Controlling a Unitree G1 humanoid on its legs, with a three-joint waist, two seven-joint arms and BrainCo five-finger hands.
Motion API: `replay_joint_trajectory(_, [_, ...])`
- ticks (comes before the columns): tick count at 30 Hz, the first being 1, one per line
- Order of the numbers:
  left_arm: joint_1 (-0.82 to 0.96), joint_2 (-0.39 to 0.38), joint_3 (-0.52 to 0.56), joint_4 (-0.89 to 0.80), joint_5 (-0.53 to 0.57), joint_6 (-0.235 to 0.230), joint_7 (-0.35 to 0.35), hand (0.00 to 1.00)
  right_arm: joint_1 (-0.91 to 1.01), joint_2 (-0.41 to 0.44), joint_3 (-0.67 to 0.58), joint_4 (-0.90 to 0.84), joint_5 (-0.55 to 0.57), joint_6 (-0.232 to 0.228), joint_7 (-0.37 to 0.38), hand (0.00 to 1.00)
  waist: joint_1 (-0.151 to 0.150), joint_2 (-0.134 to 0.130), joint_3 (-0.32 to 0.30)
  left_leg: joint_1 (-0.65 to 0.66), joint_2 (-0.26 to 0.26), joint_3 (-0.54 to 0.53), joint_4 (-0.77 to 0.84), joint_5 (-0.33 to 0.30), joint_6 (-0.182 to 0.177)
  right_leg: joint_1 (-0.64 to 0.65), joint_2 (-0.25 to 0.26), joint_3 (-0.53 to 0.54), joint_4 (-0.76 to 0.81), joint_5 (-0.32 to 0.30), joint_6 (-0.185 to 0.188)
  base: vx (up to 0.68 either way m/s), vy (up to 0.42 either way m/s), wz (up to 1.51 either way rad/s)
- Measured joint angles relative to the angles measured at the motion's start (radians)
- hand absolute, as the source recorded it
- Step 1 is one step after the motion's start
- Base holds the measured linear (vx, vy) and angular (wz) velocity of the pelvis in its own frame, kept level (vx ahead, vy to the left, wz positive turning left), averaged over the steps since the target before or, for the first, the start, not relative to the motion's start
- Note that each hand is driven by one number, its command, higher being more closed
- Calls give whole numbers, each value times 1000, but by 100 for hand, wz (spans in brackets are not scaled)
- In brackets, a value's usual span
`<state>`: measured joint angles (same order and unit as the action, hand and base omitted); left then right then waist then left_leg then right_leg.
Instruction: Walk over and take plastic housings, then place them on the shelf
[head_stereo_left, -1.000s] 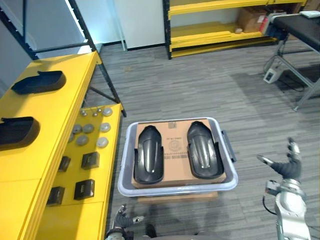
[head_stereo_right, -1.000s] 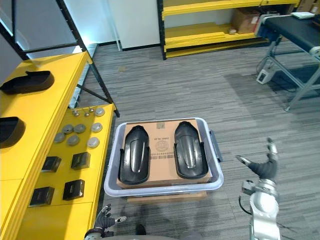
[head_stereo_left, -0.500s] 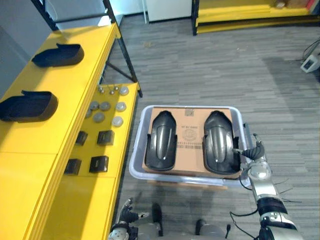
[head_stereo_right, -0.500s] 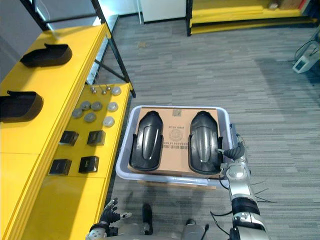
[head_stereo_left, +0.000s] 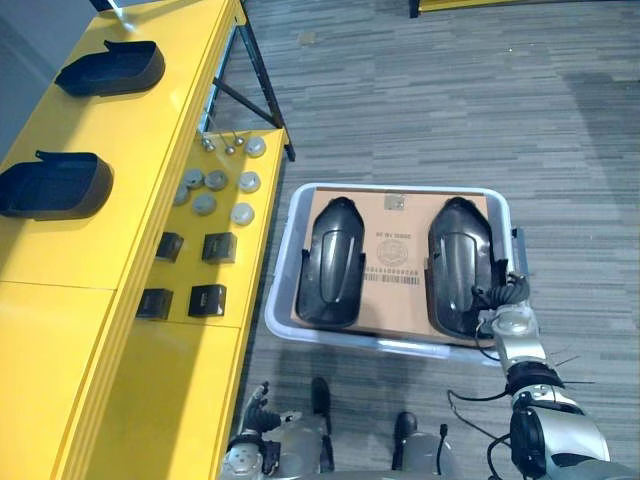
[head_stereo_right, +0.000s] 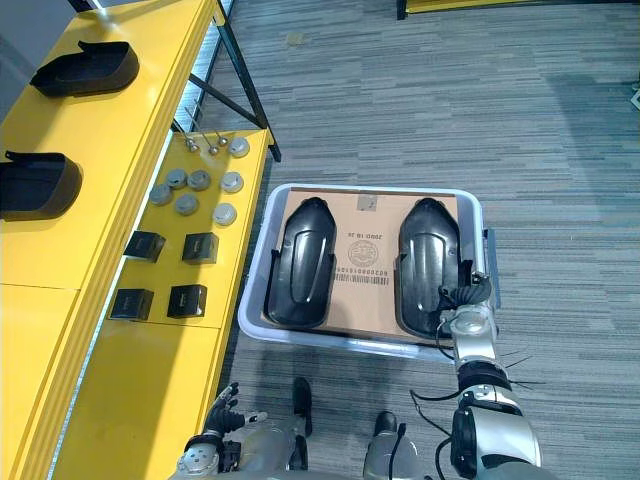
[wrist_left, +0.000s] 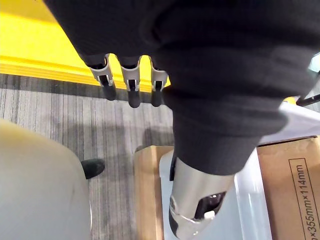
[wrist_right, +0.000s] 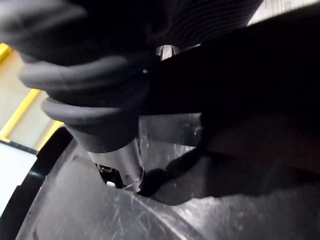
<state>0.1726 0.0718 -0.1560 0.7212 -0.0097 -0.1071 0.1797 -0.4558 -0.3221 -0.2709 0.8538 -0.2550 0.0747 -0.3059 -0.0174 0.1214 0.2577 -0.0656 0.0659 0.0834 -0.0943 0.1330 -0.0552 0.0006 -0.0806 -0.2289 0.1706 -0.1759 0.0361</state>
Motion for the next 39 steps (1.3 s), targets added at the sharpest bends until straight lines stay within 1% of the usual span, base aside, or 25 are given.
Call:
replay_joint_trajectory(4, [4, 0, 3, -27, 0, 1, 0, 0, 103, 2, 1, -173, 0, 1, -1, 100, 3, -3, 1, 1, -1, -2, 0, 0, 0, 2, -2, -1, 0, 0, 0, -25, 5, 3])
replay_joint_trajectory(7, [7, 0, 12, -83, -1, 3, -1, 0, 201, 10, -42, -330, 0, 1, -6, 100, -1, -7, 1, 11, -6, -5, -1, 0, 0, 15, -6, -7, 0, 0, 1, -26, 12, 5])
replay_joint_trajectory(9, [10, 1, 18, -136, -1, 2, -3, 0, 239, 20, -68, -416, -1, 1, -23, 100, -12, -10, 1, 12, -7, -9, -1, 0, 0, 16, -7, -9, 0, 0, 2, -33, 8, 3])
replay_joint_trajectory(10, [13, 0, 27, -173, -1, 2, -3, 0, 262, 32, -85, -473, -1, 1, -30, 100, -21, -15, -1, 13, -7, -12, -1, 0, 0, 18, -7, -11, 1, 0, 2, -24, 2, 3])
replay_joint_trajectory(11, [15, 0, 36, -194, -2, 2, -3, 0, 276, 38, -87, -503, -2, 0, -40, 100, -25, -20, -3, 15, -7, -13, -1, 0, 0, 20, -7, -11, 1, 0, 2, 0, 0, 0])
replay_joint_trajectory(13, [22, 1, 47, -275, -19, 0, -3, 0, 341, 45, -100, -602, -3, -11, -57, 100, -26, -35, -14, 25, -7, -12, -1, 0, 0, 30, -7, -10, -1, -1, 3, 0, 0, 0])
replay_joint_trajectory(16, [33, 2, 49, -389, -20, -7, -3, 0, 374, 74, -117, -689, -15, -29, -67, 100, -26, -50, -37, 26, -4, -10, -1, 0, 0, 29, -4, -6, -1, -1, 3, -9, -8, -3])
replay_joint_trajectory(17, [35, 1, 50, -419, -22, -9, -3, 0, 378, 84, -116, -709, -19, -30, -67, 100, -26, -52, -40, 26, -3, -10, -1, 0, 0, 29, -4, -5, -2, -1, 3, 0, 0, 0])
replay_joint_trajectory(19, [44, -4, 51, -549, -45, -21, 4, 0, 392, 128, -106, -806, -44, -31, -86, 100, -26, -56, -46, 26, -1, -12, -1, 0, 0, 29, -1, -5, -1, -1, 3, 0, 0, 0])
replay_joint_trajectory(20, [44, -7, 51, -583, -54, -25, 8, 0, 394, 135, -101, -827, -55, -31, -90, 100, -25, -56, -49, 26, -1, -12, -1, 0, 0, 29, -1, -5, 0, -1, 3, 0, 0, 0])
replay_joint_trajectory(23, [42, -22, 47, -724, -71, -44, 43, 0, 403, 163, -54, -907, -116, -36, -109, 100, -23, -58, -82, 28, -2, -12, -1, 0, 0, 31, -2, -5, 0, -1, 3, 0, 0, 0])
replay_joint_trajectory(25, [27, -27, 22, -808, -77, -68, 67, 0, 402, 168, 1, -963, -166, -39, -114, 100, -22, -57, -100, 33, -2, -11, 0, 0, 0, 35, -1, -4, 0, -1, 3, 0, 0, 0])
replay_joint_trajectory(26, [17, -29, 6, -822, -77, -74, 73, 0, 400, 168, 15, -974, -183, -41, -115, 100, -21, -58, -101, 38, -1, -11, 0, 0, 0, 41, -1, -3, 0, -1, 3, 0, 0, 0])
replay_joint_trajectory(29, [-29, -30, -72, -879, -75, -78, 94, 0, 397, 170, 92, -1013, -240, -49, -124, 100, -21, -58, -117, 48, 0, -8, -1, 0, 1, 49, 0, 2, 2, -1, 3, -27, -3, -3])
replay_joint_trajectory(34, [-122, -39, -252, -889, -56, -78, 87, 0, 389, 202, 199, -1065, -290, -49, -131, 100, -22, -58, -141, 60, 3, 1, -1, 0, 1, 50, 3, 17, 12, 1, 4, -39, -1, -7])
replay_joint_trajectory(36, [-155, -52, -295, -883, -52, -77, 85, 0, 386, 205, 246, -1079, -308, -49, -131, 100, -23, -57, -155, 63, 4, 5, -2, 0, 1, 48, 4, 23, 16, 1, 4, -28, 0, -7])
replay_joint_trajectory(39, [-191, -58, -332, -852, -28, -75, 86, 0, 373, 224, 305, -1079, -320, -49, -131, 100, -22, -57, -175, 67, 7, 10, -2, 0, 1, 48, 7, 30, 18, 1, 4, -16, -10, -7])
